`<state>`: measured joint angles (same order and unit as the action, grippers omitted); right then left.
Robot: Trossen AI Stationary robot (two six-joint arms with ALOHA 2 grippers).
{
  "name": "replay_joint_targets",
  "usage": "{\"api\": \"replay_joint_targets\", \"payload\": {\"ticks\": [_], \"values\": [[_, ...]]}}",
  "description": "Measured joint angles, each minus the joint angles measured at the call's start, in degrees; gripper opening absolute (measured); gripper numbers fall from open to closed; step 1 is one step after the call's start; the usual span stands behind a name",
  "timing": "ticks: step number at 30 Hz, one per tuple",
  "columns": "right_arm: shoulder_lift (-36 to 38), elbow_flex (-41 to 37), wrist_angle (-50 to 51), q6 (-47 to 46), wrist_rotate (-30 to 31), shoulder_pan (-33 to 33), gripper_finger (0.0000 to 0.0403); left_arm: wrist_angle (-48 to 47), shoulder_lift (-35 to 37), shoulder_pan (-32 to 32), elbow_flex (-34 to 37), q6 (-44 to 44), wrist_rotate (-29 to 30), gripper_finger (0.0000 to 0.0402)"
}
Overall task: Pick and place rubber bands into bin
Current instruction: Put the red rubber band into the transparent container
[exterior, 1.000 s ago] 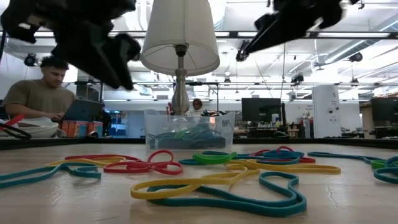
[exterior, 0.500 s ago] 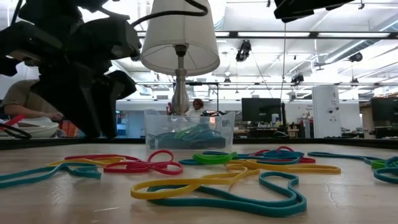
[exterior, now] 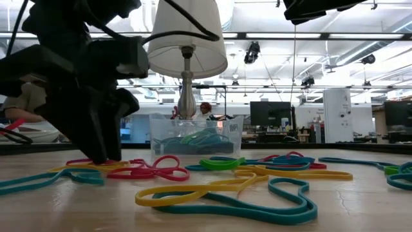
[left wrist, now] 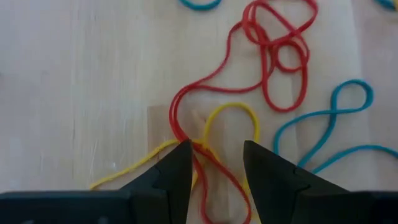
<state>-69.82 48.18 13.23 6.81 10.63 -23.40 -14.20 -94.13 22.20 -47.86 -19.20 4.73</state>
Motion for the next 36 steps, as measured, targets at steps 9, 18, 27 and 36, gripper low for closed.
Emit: {"api": "replay_joint_targets", "payload": {"ticks": [9,18,27,36], "values": [[0.00,0.00,0.16,0.07,-0.03,0.02,0.0093,-1.61,0.17,-0.09,-0.02,-0.09,0.31,0.0124],[0.00,0.00,0.24,0.22,-0.06,0.02,0.0083,-2.92,0.21,-0.09,-0.07,0.02,1.20,0.0060],[0.00,0.00,0.24,0.22,-0.15,0.02,0.0077,-6.48,0.95,-0.09,-0.60,0.59,3.42,0.0003],[-0.01,0.00,0.23,0.22,-0.12,0.02,0.0079,-7.86,4.29,0.85,-1.54,2.18,10.51,0.0001]]}}
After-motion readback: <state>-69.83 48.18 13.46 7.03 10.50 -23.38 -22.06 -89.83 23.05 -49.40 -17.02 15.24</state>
